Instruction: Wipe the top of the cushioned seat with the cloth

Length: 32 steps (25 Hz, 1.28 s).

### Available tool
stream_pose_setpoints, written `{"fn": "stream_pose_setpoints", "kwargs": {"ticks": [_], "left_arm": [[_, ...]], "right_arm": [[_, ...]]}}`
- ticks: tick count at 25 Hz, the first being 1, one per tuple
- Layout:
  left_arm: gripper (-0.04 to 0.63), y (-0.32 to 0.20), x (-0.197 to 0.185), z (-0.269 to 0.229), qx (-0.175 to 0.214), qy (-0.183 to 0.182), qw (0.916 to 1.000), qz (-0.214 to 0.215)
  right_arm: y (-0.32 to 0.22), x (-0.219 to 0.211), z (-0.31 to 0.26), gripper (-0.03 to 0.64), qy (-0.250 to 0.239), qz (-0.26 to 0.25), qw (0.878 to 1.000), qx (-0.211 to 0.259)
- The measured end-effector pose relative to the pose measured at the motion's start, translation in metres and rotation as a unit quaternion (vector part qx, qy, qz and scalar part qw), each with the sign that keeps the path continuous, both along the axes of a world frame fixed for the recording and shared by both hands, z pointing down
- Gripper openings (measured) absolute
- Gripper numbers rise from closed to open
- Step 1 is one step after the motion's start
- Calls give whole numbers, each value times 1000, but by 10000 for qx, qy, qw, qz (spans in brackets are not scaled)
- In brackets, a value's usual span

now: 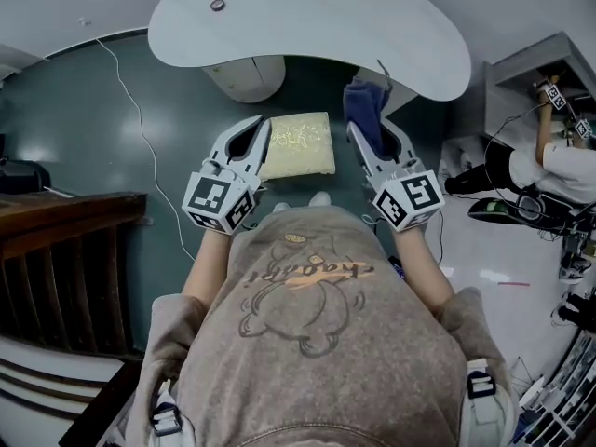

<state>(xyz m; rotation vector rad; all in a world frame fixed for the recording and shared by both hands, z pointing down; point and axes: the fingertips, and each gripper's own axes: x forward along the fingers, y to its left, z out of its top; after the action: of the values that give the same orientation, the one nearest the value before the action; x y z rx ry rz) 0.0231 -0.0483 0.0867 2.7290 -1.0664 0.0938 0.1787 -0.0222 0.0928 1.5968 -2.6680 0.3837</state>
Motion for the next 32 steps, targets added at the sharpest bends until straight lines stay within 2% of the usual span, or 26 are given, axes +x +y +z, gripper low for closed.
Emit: {"fn": "stream_pose_setpoints", "kwargs": {"ticks": [3, 16, 32], "left_arm": [[9, 0, -4, 7, 55, -59, 10000, 37], [9, 6, -16, 51, -256, 228, 9994, -81], [9, 15, -30, 54, -328, 205, 9992, -115]], "right_arm": [[2, -3, 6, 118, 65, -45, 10000, 34], [19, -7, 50, 117, 146, 58, 9997, -210], [30, -16, 58, 115, 31, 173, 9995, -274]]}}
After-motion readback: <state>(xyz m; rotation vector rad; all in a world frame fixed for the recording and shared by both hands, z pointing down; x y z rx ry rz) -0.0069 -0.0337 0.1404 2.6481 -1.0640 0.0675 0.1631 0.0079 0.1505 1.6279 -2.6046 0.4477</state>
